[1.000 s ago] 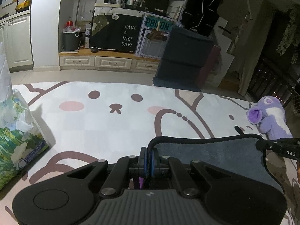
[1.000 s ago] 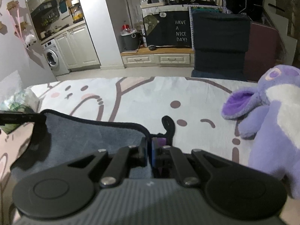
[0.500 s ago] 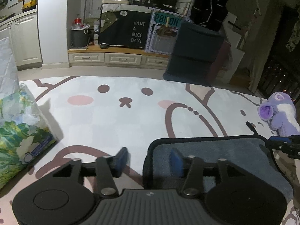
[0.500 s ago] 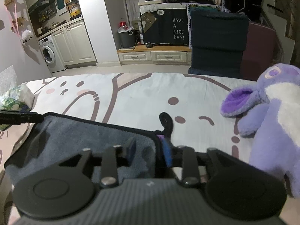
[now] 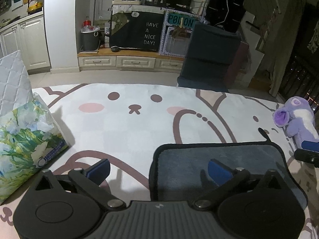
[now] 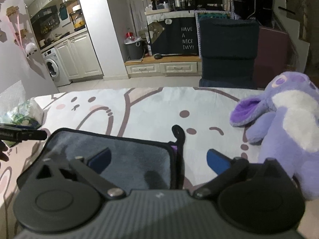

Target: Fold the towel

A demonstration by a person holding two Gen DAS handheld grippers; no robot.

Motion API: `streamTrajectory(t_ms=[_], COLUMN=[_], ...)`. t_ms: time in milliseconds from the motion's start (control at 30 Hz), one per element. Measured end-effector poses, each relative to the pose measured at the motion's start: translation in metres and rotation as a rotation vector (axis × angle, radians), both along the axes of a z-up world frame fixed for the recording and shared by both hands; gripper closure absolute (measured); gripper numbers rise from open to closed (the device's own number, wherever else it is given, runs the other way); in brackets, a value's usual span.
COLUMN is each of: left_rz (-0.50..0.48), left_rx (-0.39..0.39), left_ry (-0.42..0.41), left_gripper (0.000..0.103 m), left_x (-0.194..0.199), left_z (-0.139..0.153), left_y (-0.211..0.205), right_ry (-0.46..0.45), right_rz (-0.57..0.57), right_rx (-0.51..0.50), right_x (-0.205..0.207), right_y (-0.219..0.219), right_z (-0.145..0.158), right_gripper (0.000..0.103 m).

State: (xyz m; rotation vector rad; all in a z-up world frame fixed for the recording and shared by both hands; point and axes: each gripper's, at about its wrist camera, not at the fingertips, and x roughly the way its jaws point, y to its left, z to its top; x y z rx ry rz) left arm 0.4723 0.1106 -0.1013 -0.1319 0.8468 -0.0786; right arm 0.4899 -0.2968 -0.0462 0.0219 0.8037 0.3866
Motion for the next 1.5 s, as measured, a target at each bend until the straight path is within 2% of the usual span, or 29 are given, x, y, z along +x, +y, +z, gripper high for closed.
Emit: streamTrajectory(t_ms=[267, 967, 1500], left_rz=[-0.014, -0.007, 0.020], left_rx=[0.019, 0.039, 0.069], left_ry=[-0.012, -0.037, -0.113], left_gripper=[0.000, 0.000, 0.000], left_x=[-0.018, -0.073, -0.132], left_z=[0.015, 0.054, 0.097], left_y=[-0.009, -0.033, -0.046], right_ry=[0.000, -0.025, -0.080], right_rz=[-0.007, -0.062, -0.064], right_rx=[-0.027, 0.002, -0.006], right_x=[-0.018, -0.066, -0.119], right_y=[0.001, -0.007, -0.005], right_z=[0.012, 0.047, 0.080], right_gripper=[0.000, 0.000, 0.000])
